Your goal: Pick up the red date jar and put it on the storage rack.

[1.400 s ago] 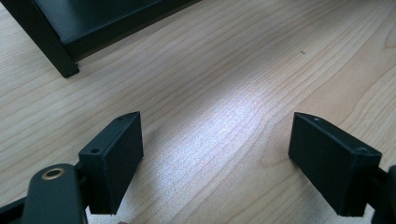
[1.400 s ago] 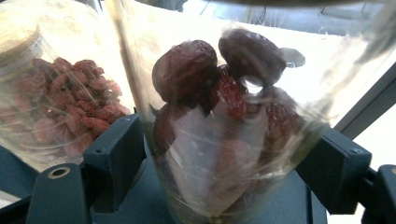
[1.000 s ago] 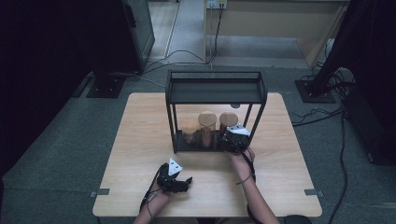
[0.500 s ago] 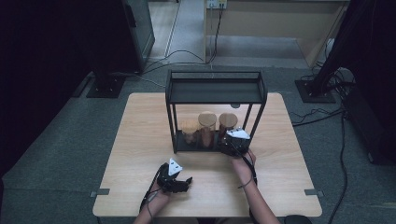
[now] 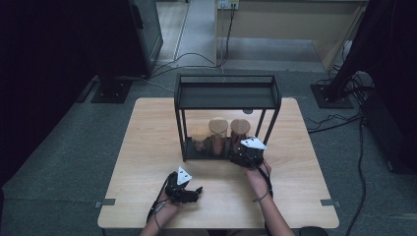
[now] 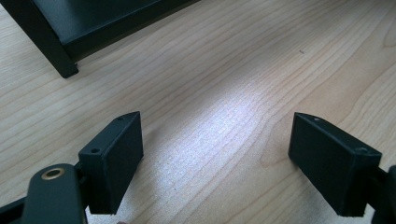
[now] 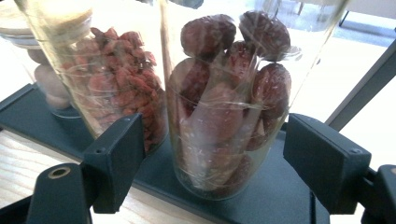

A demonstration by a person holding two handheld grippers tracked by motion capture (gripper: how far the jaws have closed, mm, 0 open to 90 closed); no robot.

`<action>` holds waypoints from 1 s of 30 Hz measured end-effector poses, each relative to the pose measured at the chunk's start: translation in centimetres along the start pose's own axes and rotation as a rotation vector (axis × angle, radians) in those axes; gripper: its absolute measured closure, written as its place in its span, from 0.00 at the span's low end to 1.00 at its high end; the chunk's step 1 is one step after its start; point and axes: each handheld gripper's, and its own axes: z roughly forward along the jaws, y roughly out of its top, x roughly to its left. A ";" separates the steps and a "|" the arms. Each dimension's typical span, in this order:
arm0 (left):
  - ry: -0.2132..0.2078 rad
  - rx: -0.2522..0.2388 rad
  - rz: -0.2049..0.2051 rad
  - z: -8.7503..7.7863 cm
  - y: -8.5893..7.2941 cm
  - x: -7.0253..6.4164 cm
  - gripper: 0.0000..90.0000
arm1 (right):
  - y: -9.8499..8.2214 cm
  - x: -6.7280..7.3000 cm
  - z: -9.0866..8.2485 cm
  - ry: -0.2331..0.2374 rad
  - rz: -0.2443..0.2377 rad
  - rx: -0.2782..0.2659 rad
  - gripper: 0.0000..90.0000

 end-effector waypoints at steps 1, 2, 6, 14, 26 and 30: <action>-0.002 0.001 -0.001 0.0 0.0 0.1 0.20 | 0.0 0.0 -0.1 0.002 -0.001 -0.001 0.23; -0.002 0.000 -0.002 0.0 0.0 0.1 0.20 | 0.0 -0.1 -0.1 0.004 -0.002 -0.003 0.23; 0.004 0.001 0.005 0.0 0.0 -0.1 0.20 | -0.2 -0.4 -0.4 0.019 -0.007 -0.009 0.23; 0.004 -0.001 0.004 0.0 0.0 -0.1 0.20 | -0.1 -1.2 -0.7 0.057 -0.026 0.000 0.23; -0.051 0.040 0.059 0.4 0.7 0.2 0.02 | -0.7 -2.5 -1.8 0.137 -0.021 -0.026 0.23; -0.051 0.040 0.059 0.4 0.7 0.2 0.02 | -0.9 -2.8 -2.2 0.154 -0.020 -0.037 0.23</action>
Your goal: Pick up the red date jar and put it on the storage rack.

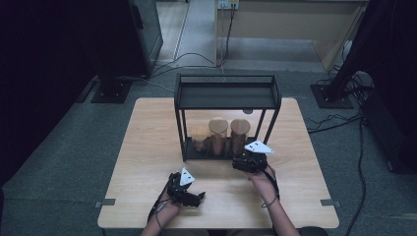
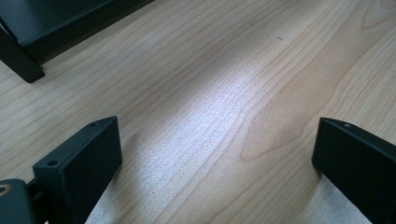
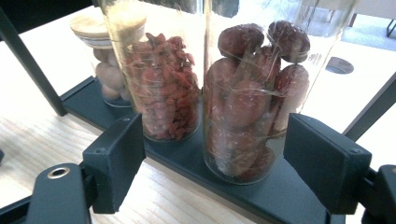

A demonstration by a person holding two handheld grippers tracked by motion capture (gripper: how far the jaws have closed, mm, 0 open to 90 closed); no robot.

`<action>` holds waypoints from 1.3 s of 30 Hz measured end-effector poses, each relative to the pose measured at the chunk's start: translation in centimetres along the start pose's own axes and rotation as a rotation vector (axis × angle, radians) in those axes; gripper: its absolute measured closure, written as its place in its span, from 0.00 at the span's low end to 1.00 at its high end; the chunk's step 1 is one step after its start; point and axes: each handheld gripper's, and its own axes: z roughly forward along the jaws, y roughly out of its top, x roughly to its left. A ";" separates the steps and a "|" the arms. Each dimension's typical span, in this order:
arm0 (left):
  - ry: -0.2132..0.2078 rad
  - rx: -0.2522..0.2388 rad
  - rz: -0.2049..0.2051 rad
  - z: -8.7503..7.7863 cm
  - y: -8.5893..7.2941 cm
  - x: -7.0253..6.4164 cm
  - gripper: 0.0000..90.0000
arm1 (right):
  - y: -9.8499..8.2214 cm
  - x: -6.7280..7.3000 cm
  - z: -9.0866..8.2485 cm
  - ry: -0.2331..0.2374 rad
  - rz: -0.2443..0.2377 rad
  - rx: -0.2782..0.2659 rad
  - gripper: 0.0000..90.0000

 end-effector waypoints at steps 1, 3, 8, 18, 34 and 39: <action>0.000 0.000 0.000 0.0 0.0 0.0 0.02 | 0.0 0.0 -0.1 0.002 0.000 -0.002 0.23; 0.000 0.000 -0.001 0.0 0.0 0.0 0.02 | -0.1 -0.2 -0.3 0.007 -0.001 -0.006 0.23; 0.000 0.000 -0.003 0.0 0.0 0.0 0.02 | -0.3 -0.5 -0.9 0.023 -0.001 -0.019 0.23; 0.017 -0.001 -0.019 0.0 0.0 -0.2 0.02 | -1.5 -1.3 -1.9 0.060 0.011 -0.046 0.23; 0.026 0.000 -0.027 0.0 0.0 -0.4 0.02 | -2.8 -1.1 -2.2 0.029 0.013 -0.060 0.18; 0.026 0.000 -0.027 0.0 0.0 -0.4 0.02 | -2.9 -1.2 -2.5 0.028 0.023 -0.068 0.18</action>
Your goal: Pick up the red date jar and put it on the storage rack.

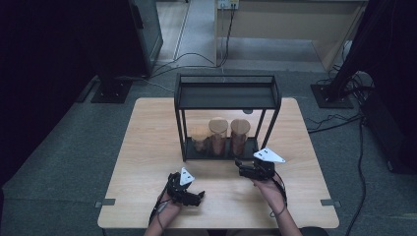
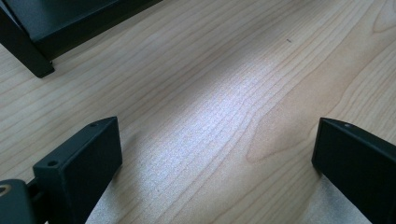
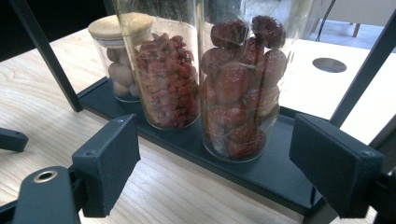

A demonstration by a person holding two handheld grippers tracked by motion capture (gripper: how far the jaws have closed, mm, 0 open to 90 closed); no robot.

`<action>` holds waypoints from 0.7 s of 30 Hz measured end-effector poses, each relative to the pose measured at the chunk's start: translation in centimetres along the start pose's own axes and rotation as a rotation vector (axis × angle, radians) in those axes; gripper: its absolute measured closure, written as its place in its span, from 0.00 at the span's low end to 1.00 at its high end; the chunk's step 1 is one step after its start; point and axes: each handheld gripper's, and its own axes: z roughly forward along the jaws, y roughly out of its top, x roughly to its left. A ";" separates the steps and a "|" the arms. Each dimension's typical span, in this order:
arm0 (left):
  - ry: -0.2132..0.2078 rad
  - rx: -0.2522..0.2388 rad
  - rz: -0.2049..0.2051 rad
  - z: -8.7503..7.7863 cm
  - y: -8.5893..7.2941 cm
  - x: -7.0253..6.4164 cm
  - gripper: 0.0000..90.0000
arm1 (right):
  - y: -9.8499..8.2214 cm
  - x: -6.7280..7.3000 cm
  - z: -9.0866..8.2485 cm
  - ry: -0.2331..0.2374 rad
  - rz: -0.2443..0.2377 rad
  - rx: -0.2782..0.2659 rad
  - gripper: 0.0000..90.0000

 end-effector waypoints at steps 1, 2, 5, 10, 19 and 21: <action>0.000 0.000 0.000 0.0 0.0 0.0 0.02 | 0.0 0.0 -0.1 0.000 0.002 -0.001 0.18; 0.000 0.000 0.000 0.0 0.0 0.0 0.02 | 0.0 -0.1 -0.1 0.004 0.006 0.000 0.18; 0.000 0.000 0.000 0.0 0.0 0.0 0.02 | 0.1 -0.2 -0.2 0.013 0.010 0.009 0.17; 0.000 0.000 0.000 0.0 0.0 0.0 0.02 | 0.1 -0.1 -0.3 0.016 0.001 0.005 0.17; 0.000 -0.001 -0.001 0.0 0.0 0.0 0.02 | 0.0 0.1 -0.5 0.028 -0.008 0.006 0.16; 0.000 -0.001 -0.001 0.0 0.0 0.0 0.02 | 0.0 0.1 -0.5 0.032 -0.010 0.001 0.16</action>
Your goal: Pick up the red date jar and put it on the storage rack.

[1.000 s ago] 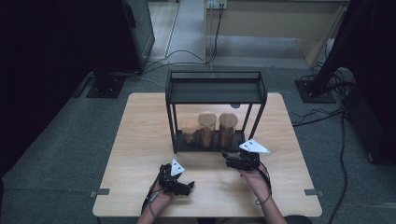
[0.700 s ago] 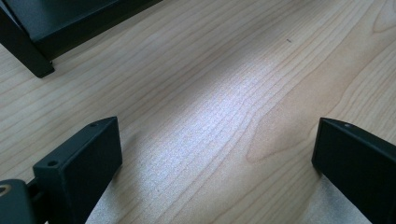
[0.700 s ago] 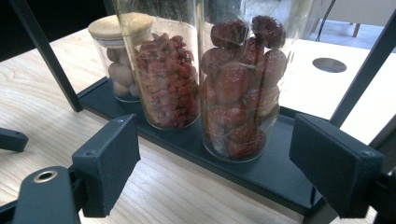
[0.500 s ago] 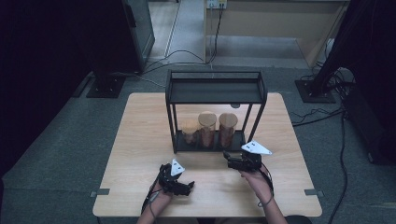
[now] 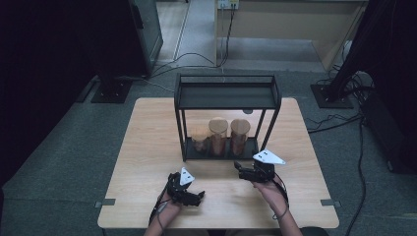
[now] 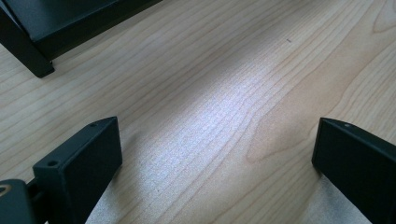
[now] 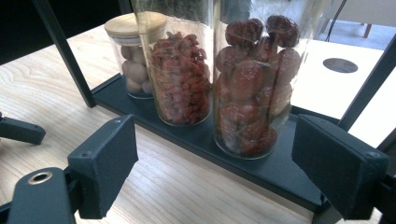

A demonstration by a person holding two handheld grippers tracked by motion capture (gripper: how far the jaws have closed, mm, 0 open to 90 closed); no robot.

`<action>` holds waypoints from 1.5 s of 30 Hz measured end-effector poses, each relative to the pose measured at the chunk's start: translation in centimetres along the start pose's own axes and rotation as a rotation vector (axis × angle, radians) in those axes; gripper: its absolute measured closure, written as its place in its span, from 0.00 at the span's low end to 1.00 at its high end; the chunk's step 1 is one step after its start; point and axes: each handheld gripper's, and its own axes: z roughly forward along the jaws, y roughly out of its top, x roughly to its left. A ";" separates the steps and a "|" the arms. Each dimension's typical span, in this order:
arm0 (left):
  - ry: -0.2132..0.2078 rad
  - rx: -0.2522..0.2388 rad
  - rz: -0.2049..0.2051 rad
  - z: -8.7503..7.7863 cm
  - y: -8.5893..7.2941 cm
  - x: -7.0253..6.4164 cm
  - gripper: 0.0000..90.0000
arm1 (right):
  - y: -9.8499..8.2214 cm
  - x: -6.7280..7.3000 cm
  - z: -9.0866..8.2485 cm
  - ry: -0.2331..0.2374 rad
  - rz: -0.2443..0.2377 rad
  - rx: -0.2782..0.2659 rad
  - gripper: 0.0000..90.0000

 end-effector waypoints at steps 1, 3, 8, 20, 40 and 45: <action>0.000 0.000 0.000 0.0 0.0 0.0 0.02 | -0.1 0.0 0.0 0.000 -0.003 -0.006 0.16; 0.000 0.000 0.000 0.0 0.0 0.0 0.02 | -0.2 0.1 0.0 -0.001 -0.005 -0.010 0.16; 0.000 0.000 0.000 0.0 0.0 0.0 0.02 | -0.3 -0.3 -0.1 0.026 -0.010 -0.010 0.08; 0.000 0.000 0.000 0.0 0.0 0.0 0.02 | -0.6 0.0 -0.5 0.008 -0.045 -0.013 0.06; 0.000 0.001 0.001 0.0 0.0 0.0 0.02 | -1.3 -0.4 -1.2 0.037 -0.041 -0.030 0.06; 0.000 0.001 0.002 0.0 0.0 0.0 0.02 | -1.6 -0.5 -1.4 0.039 -0.042 -0.031 0.06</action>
